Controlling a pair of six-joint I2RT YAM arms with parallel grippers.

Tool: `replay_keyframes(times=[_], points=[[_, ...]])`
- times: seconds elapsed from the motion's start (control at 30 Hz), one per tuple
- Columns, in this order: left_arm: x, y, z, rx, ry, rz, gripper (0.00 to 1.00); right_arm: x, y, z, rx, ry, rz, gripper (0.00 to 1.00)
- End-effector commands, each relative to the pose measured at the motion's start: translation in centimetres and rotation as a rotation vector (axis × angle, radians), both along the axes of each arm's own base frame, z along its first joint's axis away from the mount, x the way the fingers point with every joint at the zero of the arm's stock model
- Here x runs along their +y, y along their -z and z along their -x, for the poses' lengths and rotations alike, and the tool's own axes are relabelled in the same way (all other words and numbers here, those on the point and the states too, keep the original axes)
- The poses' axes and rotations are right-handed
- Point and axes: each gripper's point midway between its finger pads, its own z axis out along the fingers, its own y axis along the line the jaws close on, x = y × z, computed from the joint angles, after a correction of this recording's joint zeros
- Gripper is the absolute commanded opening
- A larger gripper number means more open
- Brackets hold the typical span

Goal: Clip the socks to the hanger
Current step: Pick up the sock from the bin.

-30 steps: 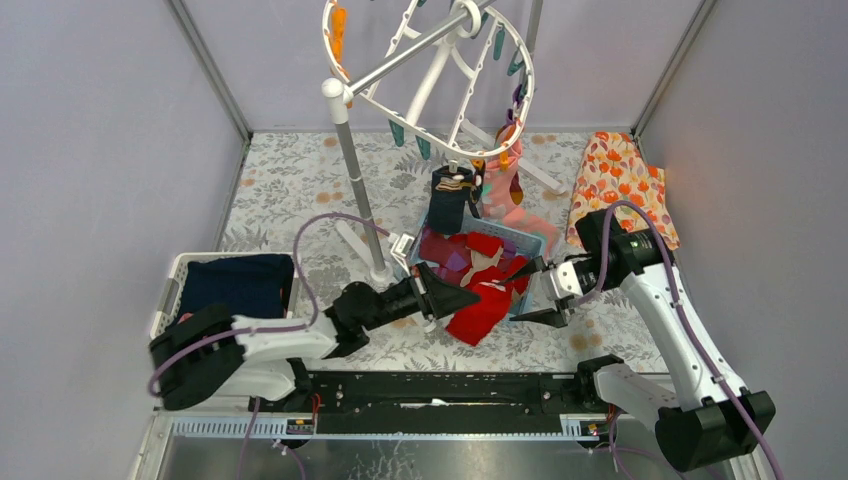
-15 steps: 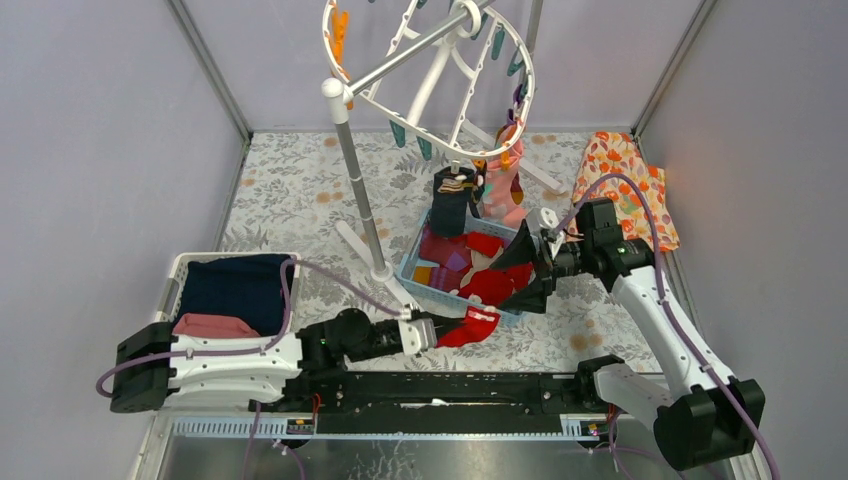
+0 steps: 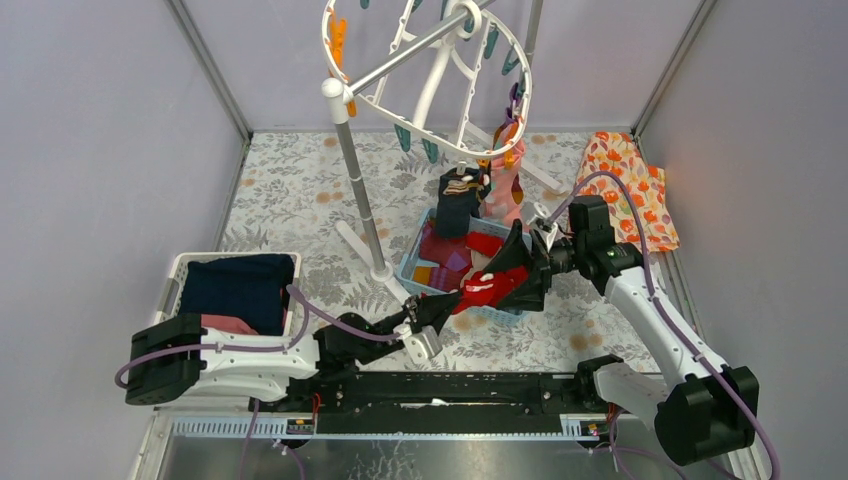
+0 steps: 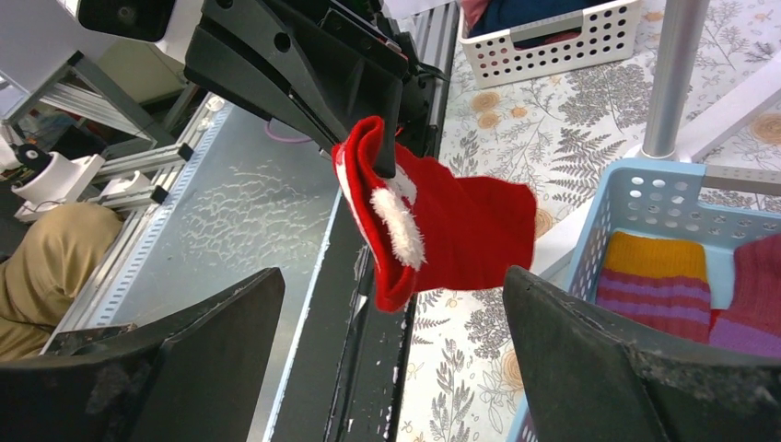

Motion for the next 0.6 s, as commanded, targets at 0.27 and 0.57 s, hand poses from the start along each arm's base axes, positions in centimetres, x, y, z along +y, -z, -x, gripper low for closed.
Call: replay_keyframes(times=[0.27, 0.57], points=[[-0.3, -1.8, -0.3, 0.007, -0.025, 0.123, 0.0, 0.9, -1.5, 1.1, -0.02, -0.096, -0.047, 0.36], [1.7, 0.0, 0.2, 0.132, -0.019, 0.078, 0.53, -0.1, -0.3, 0.4, -0.345, -0.022, 0.104, 0.0]])
